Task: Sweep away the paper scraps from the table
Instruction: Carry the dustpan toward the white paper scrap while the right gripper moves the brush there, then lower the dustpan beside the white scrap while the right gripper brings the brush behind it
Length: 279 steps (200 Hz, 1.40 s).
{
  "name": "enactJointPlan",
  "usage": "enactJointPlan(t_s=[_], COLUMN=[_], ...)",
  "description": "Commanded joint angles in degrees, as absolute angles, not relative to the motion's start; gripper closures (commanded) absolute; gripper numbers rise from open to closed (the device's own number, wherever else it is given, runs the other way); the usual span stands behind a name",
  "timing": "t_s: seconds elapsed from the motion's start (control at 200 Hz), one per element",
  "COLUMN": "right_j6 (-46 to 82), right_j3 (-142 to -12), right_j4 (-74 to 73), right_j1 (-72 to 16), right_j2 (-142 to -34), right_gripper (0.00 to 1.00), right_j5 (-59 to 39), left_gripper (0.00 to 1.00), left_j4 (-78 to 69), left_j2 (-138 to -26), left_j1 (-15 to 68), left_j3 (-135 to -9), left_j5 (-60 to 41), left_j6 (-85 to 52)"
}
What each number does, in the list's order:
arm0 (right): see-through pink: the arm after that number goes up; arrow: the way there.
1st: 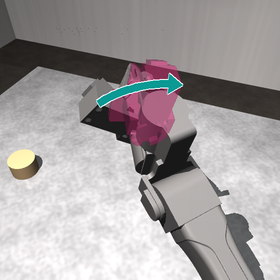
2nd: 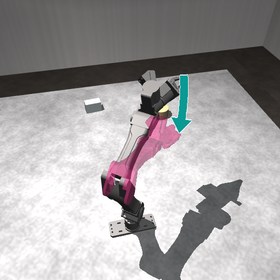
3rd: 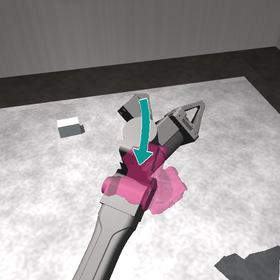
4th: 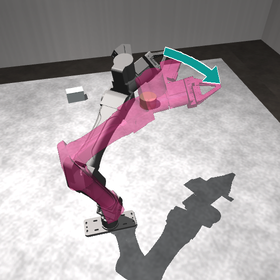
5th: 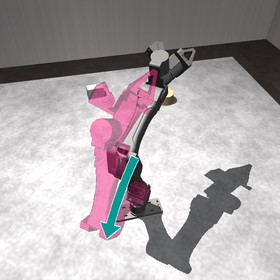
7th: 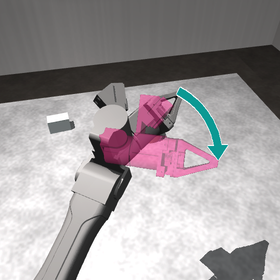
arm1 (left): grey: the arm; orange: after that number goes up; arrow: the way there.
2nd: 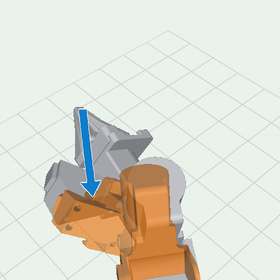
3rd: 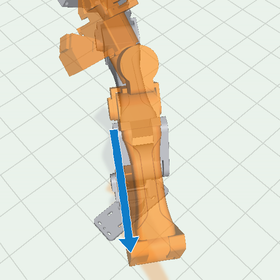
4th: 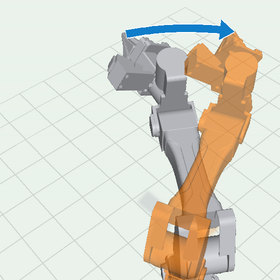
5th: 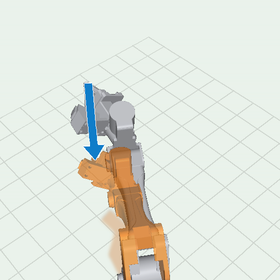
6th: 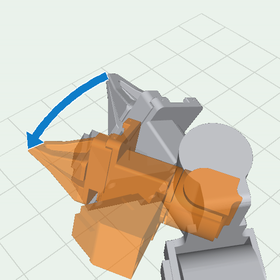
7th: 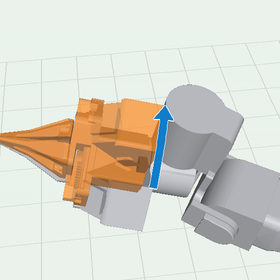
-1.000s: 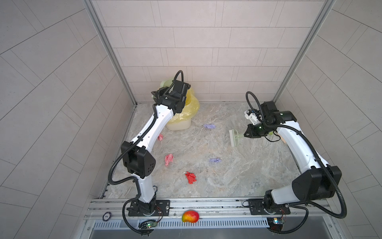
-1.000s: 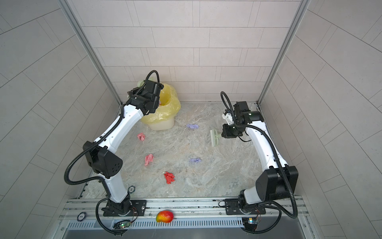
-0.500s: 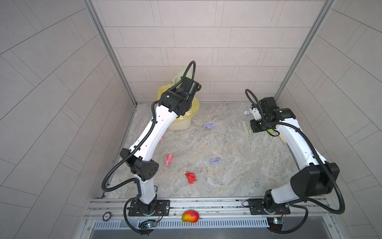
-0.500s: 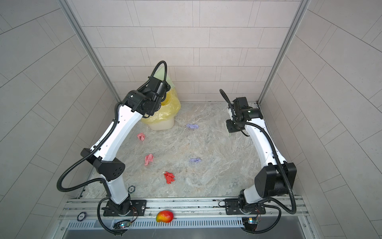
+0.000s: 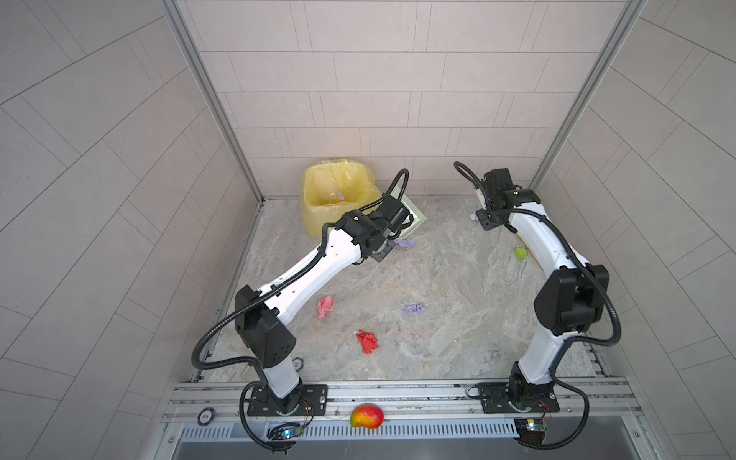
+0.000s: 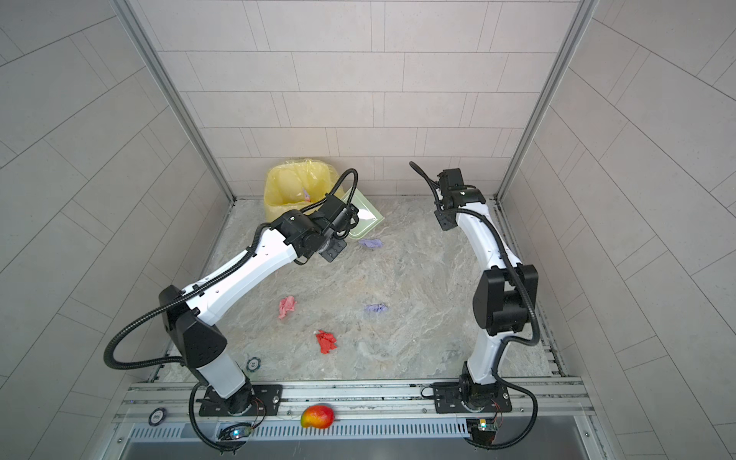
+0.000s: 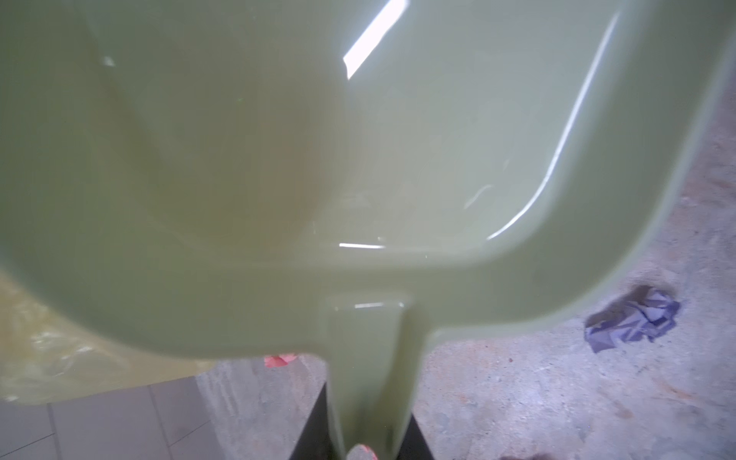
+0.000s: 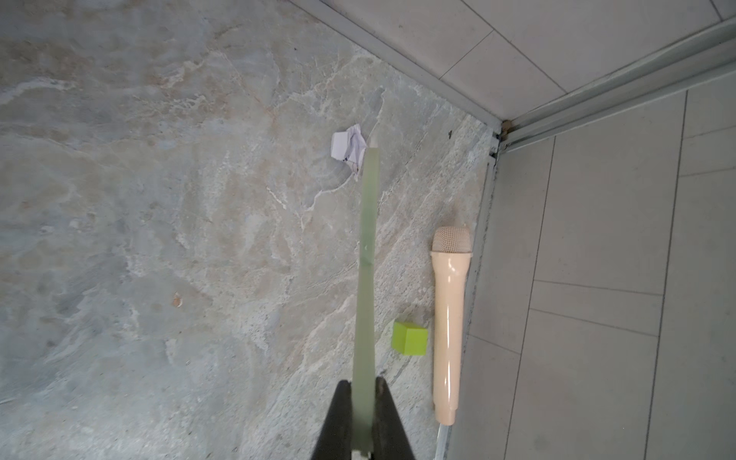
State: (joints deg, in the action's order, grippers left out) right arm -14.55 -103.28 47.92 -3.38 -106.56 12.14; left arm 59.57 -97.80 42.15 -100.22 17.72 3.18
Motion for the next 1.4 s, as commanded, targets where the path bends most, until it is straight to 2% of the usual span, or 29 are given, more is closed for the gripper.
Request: enactJointPlan(t_s=[0.0,0.28,0.616,1.016,1.221,1.391], right_j6=[-19.15,-23.66,-28.08,-33.97,-34.72,-34.75], right_j3=[-108.81,-121.46,-132.26,-127.19,-123.84,-115.77], right_j4=[45.62,48.01,52.70,58.16,63.97,66.47], right_j1=[-2.27,-0.88,-1.65,-4.75,-7.17,-10.11], right_j2=[-110.72,-123.74,-133.87,-130.82,-125.86,-119.18], right_gripper=[1.00,1.00,1.00,1.00,1.00,1.00], right_j5=[15.26,14.07,13.88,9.92,7.21,5.24], left_gripper=[1.00,1.00,1.00,1.00,1.00,1.00], left_j4=[58.16,54.79,54.56,54.45,53.88,53.52], left_j2=[-95.06,-92.63,-93.16,-94.72,-95.01,-95.01], left_j1=[42.28,42.64,42.71,42.71,42.80,42.89], left_j3=[-97.11,-88.51,-85.72,-86.18,-85.61,-84.51], left_j5=[10.89,6.64,5.32,4.63,3.48,2.74], left_j6=[-1.54,-3.78,-4.87,-4.91,-5.24,-5.43])
